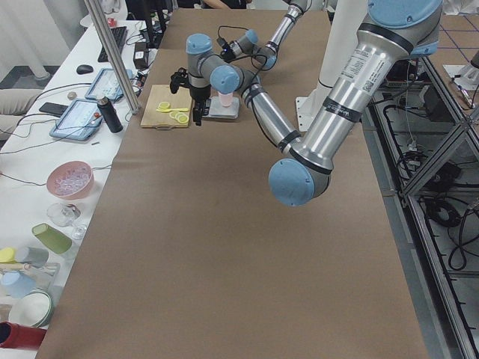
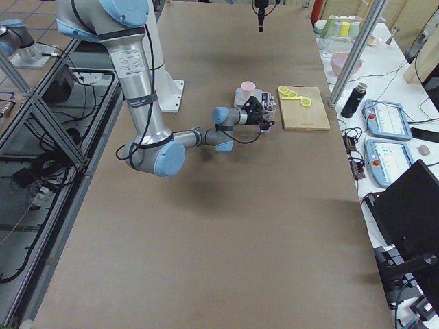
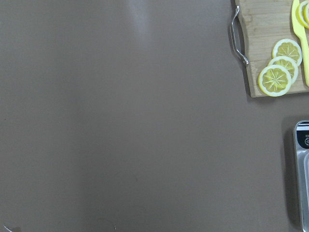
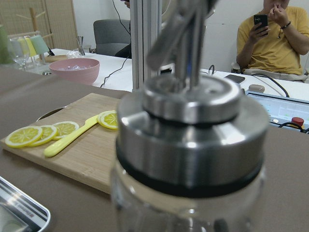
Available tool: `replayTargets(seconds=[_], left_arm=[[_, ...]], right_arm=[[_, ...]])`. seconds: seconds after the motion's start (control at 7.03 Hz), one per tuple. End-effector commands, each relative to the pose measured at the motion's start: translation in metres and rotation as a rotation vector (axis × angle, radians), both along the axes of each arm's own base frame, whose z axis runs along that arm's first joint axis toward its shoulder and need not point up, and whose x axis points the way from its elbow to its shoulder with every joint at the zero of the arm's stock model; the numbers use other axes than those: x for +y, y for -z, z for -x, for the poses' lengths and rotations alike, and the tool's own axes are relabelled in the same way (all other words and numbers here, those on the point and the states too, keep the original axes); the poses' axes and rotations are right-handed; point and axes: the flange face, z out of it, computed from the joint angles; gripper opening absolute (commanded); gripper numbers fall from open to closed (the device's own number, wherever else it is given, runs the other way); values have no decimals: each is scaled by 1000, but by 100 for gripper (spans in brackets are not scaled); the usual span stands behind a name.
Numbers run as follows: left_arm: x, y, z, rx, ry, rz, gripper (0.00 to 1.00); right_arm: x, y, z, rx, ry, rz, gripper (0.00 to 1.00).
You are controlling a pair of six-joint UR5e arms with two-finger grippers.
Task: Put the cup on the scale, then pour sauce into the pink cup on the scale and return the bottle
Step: 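Lift the sauce bottle with the right gripper toward the pink cup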
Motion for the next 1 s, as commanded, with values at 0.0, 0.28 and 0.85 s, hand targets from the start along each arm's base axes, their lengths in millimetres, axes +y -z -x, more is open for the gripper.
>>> replayTargets(seconds=[0.0, 0.28, 0.85], left_arm=[[3, -31, 34, -37, -48, -65, 96], [-1, -60, 60, -73, -91, -105, 96], [4, -152, 115, -77, -200, -101, 97]], right_arm=[[6, 26, -32, 225, 31, -24, 12], [21, 73, -54, 384, 47, -10, 12], [58, 116, -34, 774, 31, -49, 12]])
